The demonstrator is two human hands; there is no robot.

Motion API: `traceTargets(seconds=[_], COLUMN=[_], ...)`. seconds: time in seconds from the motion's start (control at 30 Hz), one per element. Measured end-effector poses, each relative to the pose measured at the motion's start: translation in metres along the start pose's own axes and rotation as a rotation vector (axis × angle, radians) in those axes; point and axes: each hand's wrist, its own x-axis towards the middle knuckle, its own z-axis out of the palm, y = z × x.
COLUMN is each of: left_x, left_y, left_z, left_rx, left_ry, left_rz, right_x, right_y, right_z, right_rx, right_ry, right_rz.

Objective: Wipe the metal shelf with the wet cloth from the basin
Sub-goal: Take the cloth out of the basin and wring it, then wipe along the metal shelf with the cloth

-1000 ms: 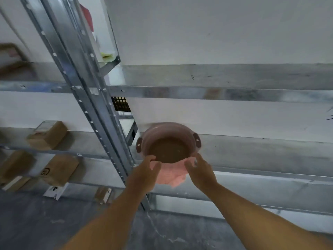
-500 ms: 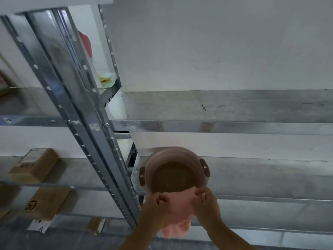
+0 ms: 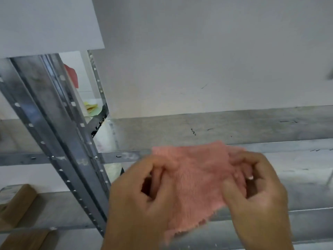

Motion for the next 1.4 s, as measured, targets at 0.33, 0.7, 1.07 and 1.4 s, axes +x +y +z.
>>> traceTargets(seconds=[0.33, 0.7, 1.07, 1.4], left_x=[0.132, 0.151, 0.145, 0.142], left_y=[-0.042, -0.125, -0.142, -0.136], left_z=[0.026, 0.039, 0.040, 0.039], left_rx=[0.399, 0.572, 0.743, 0.783], left_ry=[-0.162, -0.406, -0.518, -0.529], left_rz=[-0.191, -0.220, -0.248, -0.245], right_x=[0.157, 0.160, 0.149, 0.137], right_y=[-0.003, 0.053, 0.082, 0.080], right_z=[0.010, 0.105, 0.091, 0.072], right_rx=[-0.918, -0.996, -1.207, -1.276], right_ry=[-0.274, -0.852, -0.947, -0.928], right_rz=[0.052, -0.014, -0.056, -0.077])
